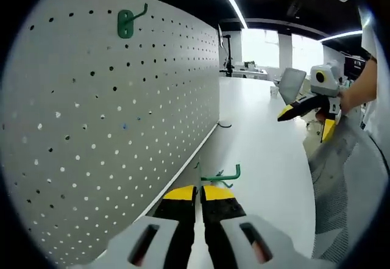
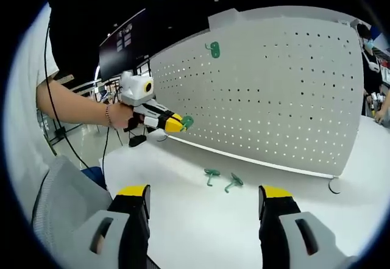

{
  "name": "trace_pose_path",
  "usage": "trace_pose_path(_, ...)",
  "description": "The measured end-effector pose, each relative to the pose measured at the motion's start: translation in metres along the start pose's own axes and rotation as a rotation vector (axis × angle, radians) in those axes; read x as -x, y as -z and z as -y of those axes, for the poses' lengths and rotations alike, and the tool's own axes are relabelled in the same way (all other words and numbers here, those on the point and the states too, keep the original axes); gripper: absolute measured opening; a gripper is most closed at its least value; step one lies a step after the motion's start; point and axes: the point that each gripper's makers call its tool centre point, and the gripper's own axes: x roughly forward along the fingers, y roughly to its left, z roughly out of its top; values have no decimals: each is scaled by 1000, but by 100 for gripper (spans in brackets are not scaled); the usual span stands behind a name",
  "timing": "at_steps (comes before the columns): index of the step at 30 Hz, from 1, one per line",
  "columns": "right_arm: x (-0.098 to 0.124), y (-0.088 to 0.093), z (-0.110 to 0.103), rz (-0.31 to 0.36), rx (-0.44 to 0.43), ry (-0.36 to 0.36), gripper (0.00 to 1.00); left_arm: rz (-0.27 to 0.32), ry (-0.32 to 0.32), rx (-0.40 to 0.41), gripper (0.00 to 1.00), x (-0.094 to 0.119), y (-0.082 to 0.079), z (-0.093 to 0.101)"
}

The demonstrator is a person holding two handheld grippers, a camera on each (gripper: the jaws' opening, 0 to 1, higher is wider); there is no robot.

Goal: Insert the hook assembly into the mounting plate slot until the hook locks in place.

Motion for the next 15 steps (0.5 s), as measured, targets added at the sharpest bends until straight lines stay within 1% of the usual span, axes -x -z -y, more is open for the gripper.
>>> trace_pose_path(5,1,-1,-1,5,-3,1,70,39,-15,26,3,8,-6,4)
trace_pose_path(9,2,-2,-1,7,0,0,70,41,-24,32,3,12,-5,7)
trace_pose_path(12,2,-2,-2,13,-2,1,70,76,-42,66,3,18,-12,7)
trace_pose_path(15,2,-1,-1,16,-3,0,70,92,-52,70,3,22,-16,10)
